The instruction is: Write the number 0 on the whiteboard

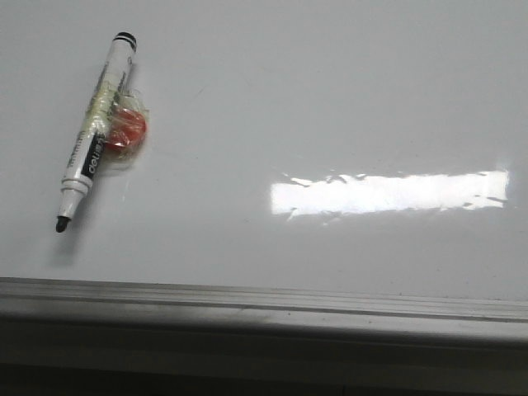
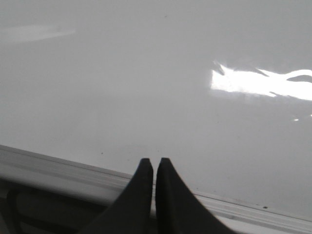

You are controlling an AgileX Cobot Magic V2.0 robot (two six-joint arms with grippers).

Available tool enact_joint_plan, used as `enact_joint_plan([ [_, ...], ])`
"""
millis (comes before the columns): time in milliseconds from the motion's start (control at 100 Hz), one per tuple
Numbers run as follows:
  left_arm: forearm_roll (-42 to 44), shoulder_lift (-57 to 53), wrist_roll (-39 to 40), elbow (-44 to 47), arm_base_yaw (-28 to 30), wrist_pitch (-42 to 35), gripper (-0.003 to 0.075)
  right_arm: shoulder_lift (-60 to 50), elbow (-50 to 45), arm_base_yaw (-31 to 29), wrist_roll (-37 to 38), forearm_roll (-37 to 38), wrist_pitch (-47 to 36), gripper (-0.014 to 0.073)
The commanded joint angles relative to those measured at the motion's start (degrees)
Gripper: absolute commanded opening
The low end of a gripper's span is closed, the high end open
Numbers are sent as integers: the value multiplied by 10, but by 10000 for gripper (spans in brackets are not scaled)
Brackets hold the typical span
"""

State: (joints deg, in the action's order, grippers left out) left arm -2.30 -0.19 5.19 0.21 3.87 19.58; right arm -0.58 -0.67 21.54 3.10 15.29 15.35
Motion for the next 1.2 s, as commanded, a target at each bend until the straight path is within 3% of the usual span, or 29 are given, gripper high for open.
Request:
enact_joint_plan([
  [0,10,-17,0,18,2,-29,-20,-11,-8,-4,0,12,-108,-40],
  [80,30,-17,0,18,2,-57,-20,-11,-8,-4,0,-46,-176,-40],
  [140,-1,-17,1,18,2,-98,-20,-11,-8,-4,0,-93,-228,-40],
  [260,-207,-17,2,18,2,-178,-20,-11,-7,-4,0,-141,-267,-40],
  [590,-516,-17,2,15,2,-206,-20,-11,7,-4,19,-291,-264,-39],
  [710,-477,-15,-33,-20,-2,-125,-20,-11,48,-4,19,-295,-190,-38],
  [850,-425,25,-175,-116,-6,13,-20,-2,110,-4,18,-291,-67,-15],
  [990,-400,123,-332,-232,-6,145,-5,19,150,-4,4,-265,-12,87],
  [1050,-390,167,-367,-281,-6,191,52,29,158,-4,-13,-264,-2,151],
  [1190,-367,233,-369,-357,-44,208,222,42,160,-4,-28,-264,1,258],
])
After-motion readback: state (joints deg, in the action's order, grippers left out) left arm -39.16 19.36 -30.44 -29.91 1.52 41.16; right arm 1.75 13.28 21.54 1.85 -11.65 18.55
